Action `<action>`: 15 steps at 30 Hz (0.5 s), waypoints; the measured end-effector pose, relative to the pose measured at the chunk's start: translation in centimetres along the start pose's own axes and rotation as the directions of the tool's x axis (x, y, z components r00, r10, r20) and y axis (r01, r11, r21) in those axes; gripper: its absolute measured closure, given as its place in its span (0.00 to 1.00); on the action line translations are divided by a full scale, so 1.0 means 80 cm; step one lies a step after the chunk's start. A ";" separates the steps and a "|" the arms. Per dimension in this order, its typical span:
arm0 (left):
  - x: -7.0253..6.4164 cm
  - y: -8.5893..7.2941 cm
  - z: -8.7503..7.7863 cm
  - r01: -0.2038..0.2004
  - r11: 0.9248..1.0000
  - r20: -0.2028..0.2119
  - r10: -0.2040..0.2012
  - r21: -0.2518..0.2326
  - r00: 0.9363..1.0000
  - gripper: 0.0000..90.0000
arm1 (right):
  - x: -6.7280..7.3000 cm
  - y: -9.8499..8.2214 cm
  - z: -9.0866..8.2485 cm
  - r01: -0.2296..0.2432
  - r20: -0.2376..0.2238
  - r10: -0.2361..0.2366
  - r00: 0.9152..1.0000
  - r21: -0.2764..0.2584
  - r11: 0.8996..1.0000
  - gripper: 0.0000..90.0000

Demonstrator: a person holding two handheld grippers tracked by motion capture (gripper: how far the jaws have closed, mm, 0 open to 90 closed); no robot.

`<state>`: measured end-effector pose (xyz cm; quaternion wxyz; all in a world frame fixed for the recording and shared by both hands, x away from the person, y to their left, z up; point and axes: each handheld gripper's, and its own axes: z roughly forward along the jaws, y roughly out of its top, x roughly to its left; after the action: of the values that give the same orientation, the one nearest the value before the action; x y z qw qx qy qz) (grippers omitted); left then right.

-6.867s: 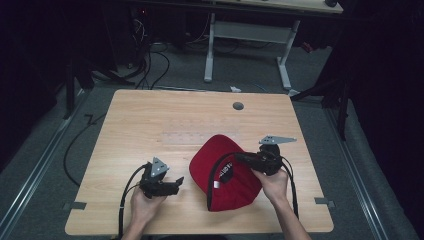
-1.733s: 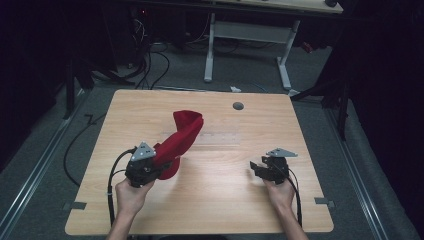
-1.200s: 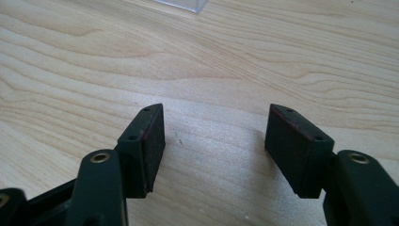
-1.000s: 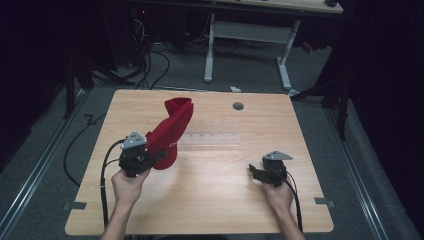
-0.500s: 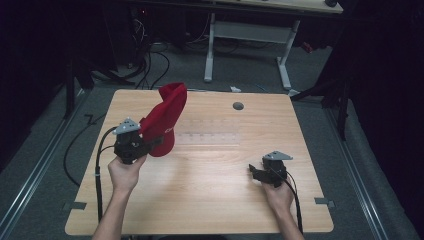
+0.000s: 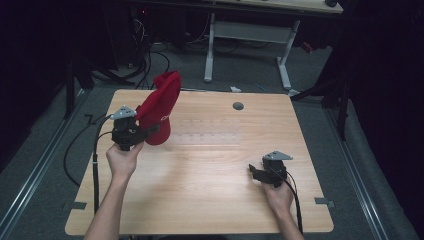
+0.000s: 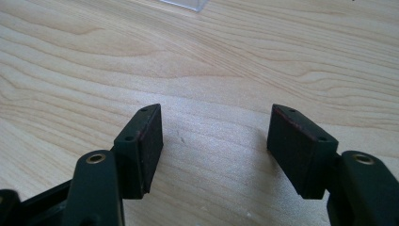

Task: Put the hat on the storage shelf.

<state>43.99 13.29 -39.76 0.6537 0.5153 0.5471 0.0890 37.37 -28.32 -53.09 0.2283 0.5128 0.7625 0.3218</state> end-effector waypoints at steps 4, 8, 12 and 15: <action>0.005 0.000 0.010 -0.005 1.000 -0.008 0.005 0.002 1.000 0.95 | 0.000 0.000 0.000 0.000 0.000 0.000 1.000 0.000 1.000 0.41; 0.010 -0.001 0.020 0.002 1.000 -0.011 -0.002 -0.004 1.000 0.95 | 0.000 0.000 0.000 0.000 0.001 0.000 1.000 0.000 1.000 0.41; 0.017 -0.003 0.029 -0.007 1.000 -0.034 0.007 -0.004 0.999 0.95 | 0.000 0.000 0.000 0.000 0.000 0.000 1.000 0.000 1.000 0.41; 0.021 -0.004 0.032 -0.007 1.000 -0.044 0.007 -0.010 0.999 0.95 | 0.000 0.000 0.000 0.000 0.000 0.000 1.000 0.000 1.000 0.41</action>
<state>46.60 12.81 -41.41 0.6440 0.5116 0.5589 0.1053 37.37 -28.32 -53.09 0.2284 0.5129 0.7624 0.3217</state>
